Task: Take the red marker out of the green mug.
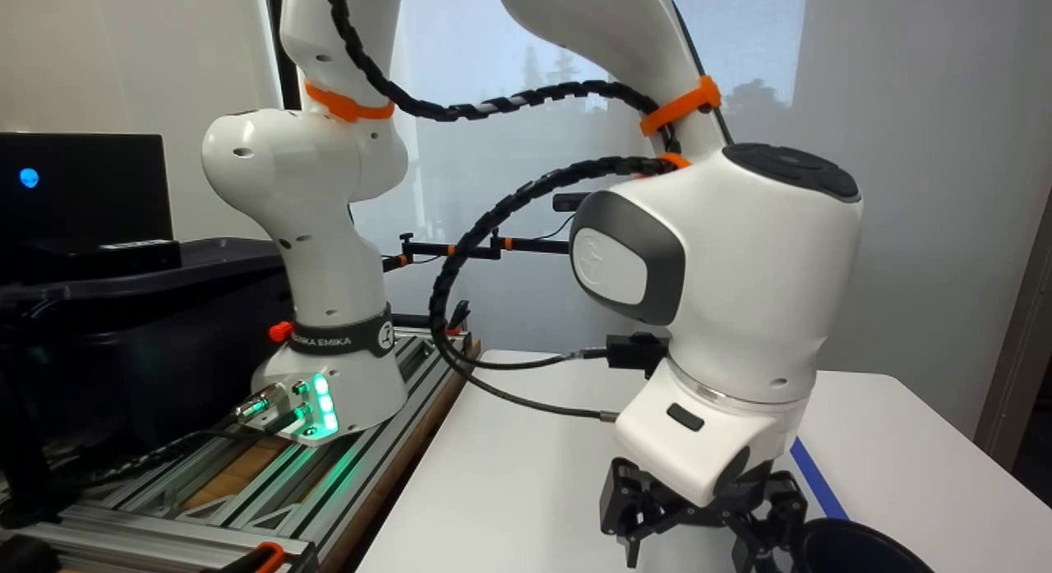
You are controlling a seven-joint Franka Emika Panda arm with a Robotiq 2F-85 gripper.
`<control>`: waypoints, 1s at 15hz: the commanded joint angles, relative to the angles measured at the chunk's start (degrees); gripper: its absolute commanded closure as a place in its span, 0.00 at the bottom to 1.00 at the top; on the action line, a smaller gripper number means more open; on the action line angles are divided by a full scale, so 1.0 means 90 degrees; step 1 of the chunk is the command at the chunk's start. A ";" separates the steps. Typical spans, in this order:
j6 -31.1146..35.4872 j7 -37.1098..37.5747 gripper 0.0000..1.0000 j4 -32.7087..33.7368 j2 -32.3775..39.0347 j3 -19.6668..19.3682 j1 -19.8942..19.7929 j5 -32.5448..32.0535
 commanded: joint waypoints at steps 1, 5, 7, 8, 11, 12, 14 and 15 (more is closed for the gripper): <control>-0.0770 -0.0530 0.00 -0.0170 -0.0769 -0.0121 -0.0110 -0.0510; -0.0781 -0.1306 0.00 -0.0132 -0.1265 -0.0156 -0.0099 -0.1180; -0.0790 -0.1540 0.00 -0.0160 -0.1538 -0.0124 -0.0045 -0.1605; -0.0805 -0.1653 0.00 -0.0202 -0.1679 -0.0063 -0.0013 -0.1780; -0.0810 -0.2083 0.00 -0.0378 -0.2045 0.0199 0.0054 -0.2120; -0.0809 -0.2250 0.00 -0.0439 -0.2143 0.0291 0.0075 -0.2198; -0.0828 -0.2574 0.00 -0.0562 -0.2309 0.0489 0.0120 -0.2341; -0.0812 -0.2697 0.00 -0.0633 -0.2382 0.0579 0.0148 -0.2469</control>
